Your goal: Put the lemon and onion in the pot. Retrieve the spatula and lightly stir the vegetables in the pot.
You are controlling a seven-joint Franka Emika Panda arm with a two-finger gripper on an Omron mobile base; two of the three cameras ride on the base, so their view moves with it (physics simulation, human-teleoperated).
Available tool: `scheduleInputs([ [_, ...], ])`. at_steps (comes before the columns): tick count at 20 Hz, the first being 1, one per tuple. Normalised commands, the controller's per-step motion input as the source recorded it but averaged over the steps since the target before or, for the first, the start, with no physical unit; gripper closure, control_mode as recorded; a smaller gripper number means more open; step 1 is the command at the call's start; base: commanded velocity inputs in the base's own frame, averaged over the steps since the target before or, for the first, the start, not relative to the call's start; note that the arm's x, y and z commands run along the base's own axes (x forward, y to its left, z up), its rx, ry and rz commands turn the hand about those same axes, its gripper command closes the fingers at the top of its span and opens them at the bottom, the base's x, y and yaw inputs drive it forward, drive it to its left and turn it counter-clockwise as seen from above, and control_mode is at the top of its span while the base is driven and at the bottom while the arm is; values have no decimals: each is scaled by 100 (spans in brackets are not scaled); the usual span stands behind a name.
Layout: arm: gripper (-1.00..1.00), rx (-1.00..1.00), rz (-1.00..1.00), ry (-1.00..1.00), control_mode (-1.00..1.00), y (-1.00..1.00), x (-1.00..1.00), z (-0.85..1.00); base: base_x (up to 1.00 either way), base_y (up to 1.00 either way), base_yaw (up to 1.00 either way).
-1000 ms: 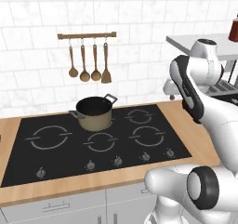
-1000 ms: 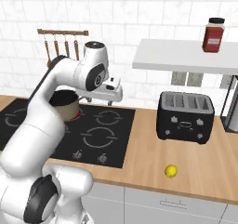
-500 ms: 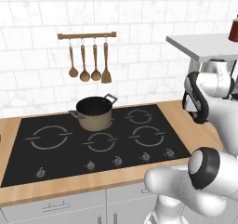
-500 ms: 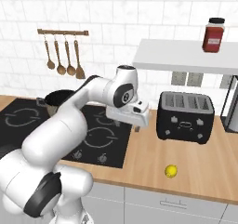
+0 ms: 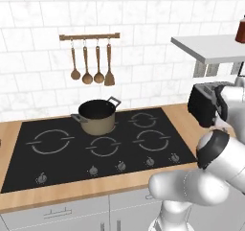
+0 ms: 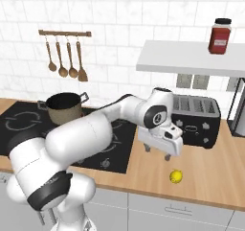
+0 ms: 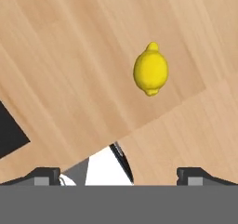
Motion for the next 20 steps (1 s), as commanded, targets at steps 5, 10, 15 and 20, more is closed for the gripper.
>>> scheduleInputs([
  [5, -100, 0, -3, 1, -100, -50, -5, -25, 0, 0, 0],
  [10, -100, 0, 0, 0, -100, -33, 0, -36, 0, 0, 0],
  [15, -100, 0, 0, 0, -100, -24, 0, -40, 0, 0, 0],
  [20, -100, 0, 1, 0, -100, -11, 11, -42, 0, 0, 0],
])
